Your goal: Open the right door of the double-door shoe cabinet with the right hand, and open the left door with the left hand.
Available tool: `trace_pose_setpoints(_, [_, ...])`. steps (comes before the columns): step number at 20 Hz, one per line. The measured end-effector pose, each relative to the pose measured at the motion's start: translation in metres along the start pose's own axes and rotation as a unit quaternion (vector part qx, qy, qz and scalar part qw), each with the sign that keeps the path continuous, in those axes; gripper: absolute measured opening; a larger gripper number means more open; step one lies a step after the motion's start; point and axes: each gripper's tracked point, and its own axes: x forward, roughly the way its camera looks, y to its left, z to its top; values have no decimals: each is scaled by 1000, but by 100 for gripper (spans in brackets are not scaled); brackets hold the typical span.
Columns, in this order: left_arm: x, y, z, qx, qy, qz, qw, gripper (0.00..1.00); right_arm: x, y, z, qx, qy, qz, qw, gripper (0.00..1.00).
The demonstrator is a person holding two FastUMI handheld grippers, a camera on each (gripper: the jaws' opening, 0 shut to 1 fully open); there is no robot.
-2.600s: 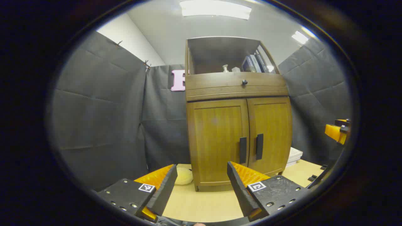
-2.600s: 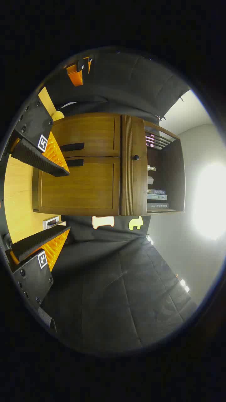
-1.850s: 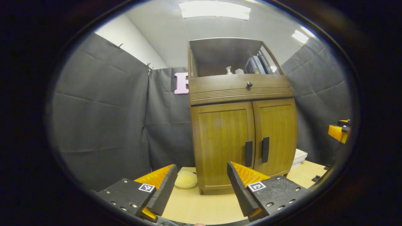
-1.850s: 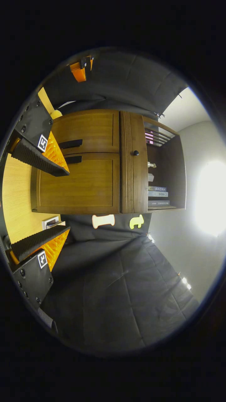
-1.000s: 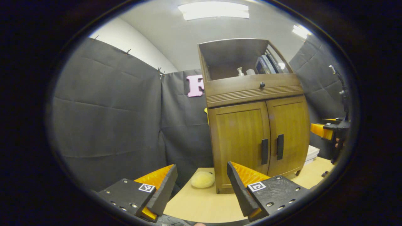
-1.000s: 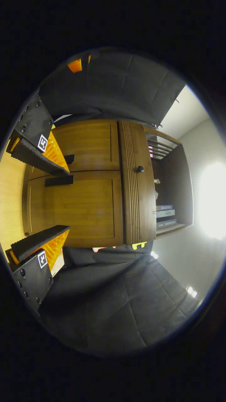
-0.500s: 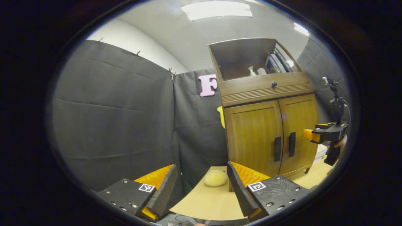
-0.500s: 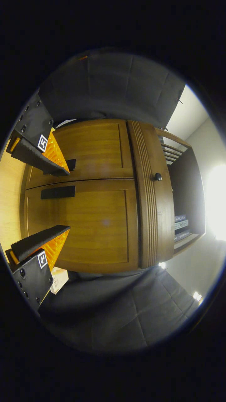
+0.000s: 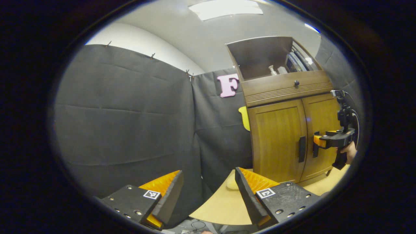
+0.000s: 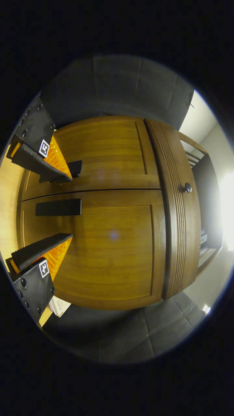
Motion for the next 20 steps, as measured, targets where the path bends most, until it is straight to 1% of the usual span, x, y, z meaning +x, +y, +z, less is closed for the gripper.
trace_pose_setpoints(1, [-1,6,-2,1,3,8,1000,91,6,1,-2,2,2,0,1000,94])
trace_pose_setpoints(2, [-2,10,-3,2,5,15,1000,92,15,1,-1,4,5,-2,1000,96])
trace_pose_setpoints(3, [-4,13,-5,2,8,21,1000,92,22,0,-3,5,10,-4,1000,93])
trace_pose_setpoints(4, [-5,17,-5,2,9,26,1000,92,28,2,-9,5,15,-3,1000,96])
trace_pose_setpoints(8, [-10,19,-4,4,10,36,999,92,40,3,-30,4,38,-2,999,80])
trace_pose_setpoints(11, [-11,15,0,5,7,37,999,92,49,2,-34,1,41,-12,999,50])
trace_pose_setpoints(12, [-11,13,1,6,6,37,999,92,51,3,-33,5,38,-11,999,49])
trace_pose_setpoints(13, [-12,11,1,6,6,35,999,91,52,-5,-38,-1,38,-30,999,42])
trace_pose_setpoints(14, [-12,10,2,6,5,33,999,90,51,-3,-33,11,36,-24,999,35])
trace_pose_setpoints(15, [-12,7,3,5,4,31,1000,89,53,-3,-35,13,33,-24,999,28])
trace_pose_setpoints(17, [-8,-2,6,1,4,22,1000,91,51,-3,-35,16,31,-25,999,18])
trace_pose_setpoints(18, [-6,-6,6,0,4,18,1000,90,43,-2,-31,18,24,-26,999,7])
trace_pose_setpoints(19, [-5,-12,8,-1,3,13,1000,92,47,-3,-34,17,31,-22,999,9])
trace_pose_setpoints(20, [-4,-16,10,-3,1,8,1000,92,43,-2,-32,18,30,-19,999,10])
